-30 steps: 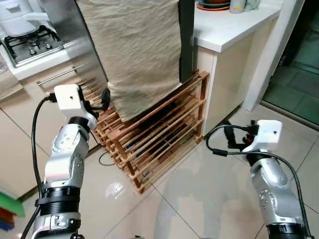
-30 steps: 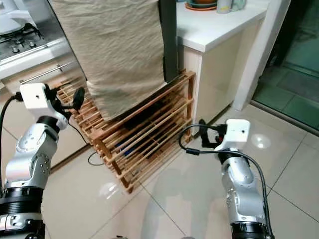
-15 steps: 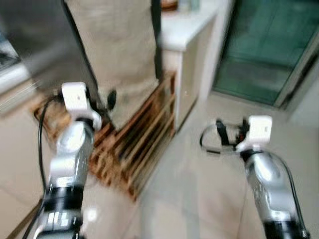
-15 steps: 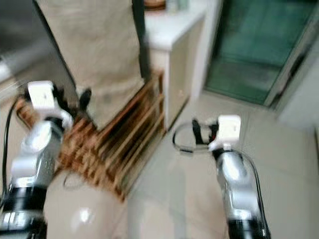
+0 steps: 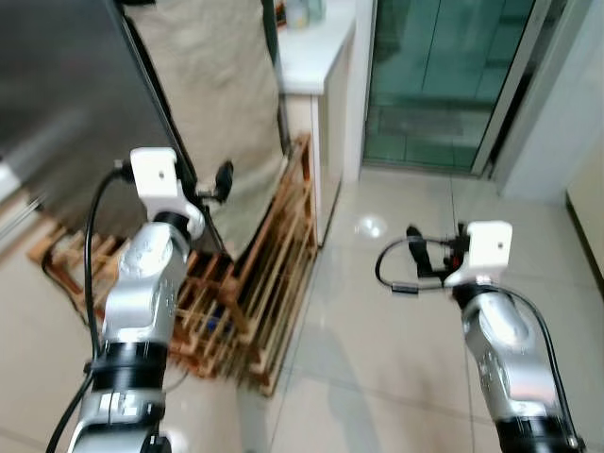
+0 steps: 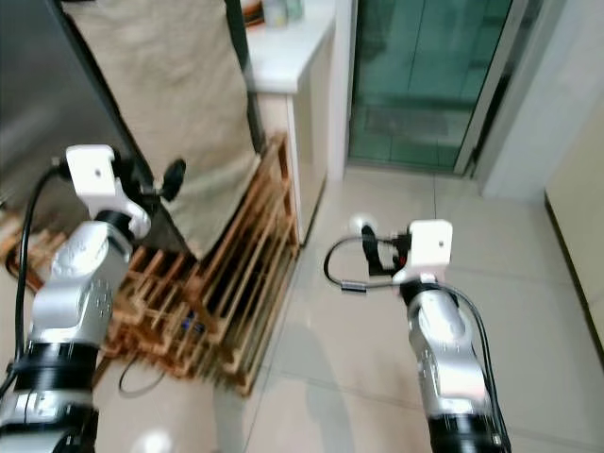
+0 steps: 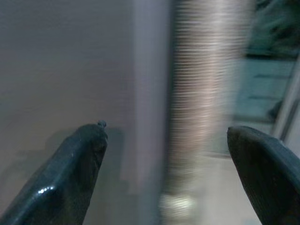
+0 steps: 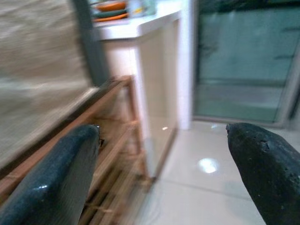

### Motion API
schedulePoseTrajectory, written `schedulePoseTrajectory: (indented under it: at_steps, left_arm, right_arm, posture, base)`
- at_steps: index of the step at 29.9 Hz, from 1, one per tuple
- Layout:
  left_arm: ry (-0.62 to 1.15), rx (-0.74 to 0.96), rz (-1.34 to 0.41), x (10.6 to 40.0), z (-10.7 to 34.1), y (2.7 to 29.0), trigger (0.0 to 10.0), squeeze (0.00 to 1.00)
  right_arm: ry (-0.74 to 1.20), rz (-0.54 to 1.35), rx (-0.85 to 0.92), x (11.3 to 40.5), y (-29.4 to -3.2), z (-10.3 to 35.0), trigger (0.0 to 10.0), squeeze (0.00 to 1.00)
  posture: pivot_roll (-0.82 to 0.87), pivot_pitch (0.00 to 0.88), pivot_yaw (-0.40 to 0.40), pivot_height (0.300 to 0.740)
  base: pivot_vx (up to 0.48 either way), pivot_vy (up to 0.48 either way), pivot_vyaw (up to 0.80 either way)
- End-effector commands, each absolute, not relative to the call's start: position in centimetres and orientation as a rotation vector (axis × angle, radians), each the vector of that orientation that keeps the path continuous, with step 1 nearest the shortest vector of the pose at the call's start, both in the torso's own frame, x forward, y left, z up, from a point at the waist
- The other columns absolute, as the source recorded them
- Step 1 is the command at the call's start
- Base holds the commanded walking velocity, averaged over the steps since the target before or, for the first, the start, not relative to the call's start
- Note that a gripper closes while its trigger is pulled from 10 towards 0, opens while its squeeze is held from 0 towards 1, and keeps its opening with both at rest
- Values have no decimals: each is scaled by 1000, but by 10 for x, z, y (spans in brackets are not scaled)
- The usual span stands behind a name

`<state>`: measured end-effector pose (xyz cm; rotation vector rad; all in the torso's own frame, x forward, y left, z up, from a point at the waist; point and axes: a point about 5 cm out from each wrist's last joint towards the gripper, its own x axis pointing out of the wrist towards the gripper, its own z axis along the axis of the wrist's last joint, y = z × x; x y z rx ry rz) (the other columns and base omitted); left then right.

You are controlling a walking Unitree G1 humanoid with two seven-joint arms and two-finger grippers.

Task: Restocking fridge

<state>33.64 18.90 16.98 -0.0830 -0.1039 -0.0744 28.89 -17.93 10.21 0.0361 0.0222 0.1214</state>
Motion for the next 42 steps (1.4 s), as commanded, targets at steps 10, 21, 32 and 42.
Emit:
schedulePoseTrajectory:
  at_steps: [10, 21, 32, 42]
  left_arm:
    - [-112, -135, -61, 347, 182, 185, 10000, 0]
    - [-142, -176, -208, 350, 198, 160, 10000, 0]
    - [-137, -208, -338, 352, 208, 131, 10000, 0]
    - [-166, -318, -445, 348, 228, 114, 10000, 0]
  right_arm:
    - [6, 175, 22, 294, -163, 105, 10000, 0]
    - [8, 167, 30, 292, -160, 102, 10000, 0]
    - [9, 155, 35, 291, -161, 101, 10000, 0]
    - [15, 145, 37, 289, -163, 99, 10000, 0]
  posture:
    - [-103, 0, 102, 740]
    - [-109, 0, 110, 740]
    - [-122, 0, 120, 740]
    - [-126, 0, 123, 740]
  base:
    - [0, 0, 0]
    - [0, 0, 0]
    - [0, 0, 0]
    - [0, 0, 0]
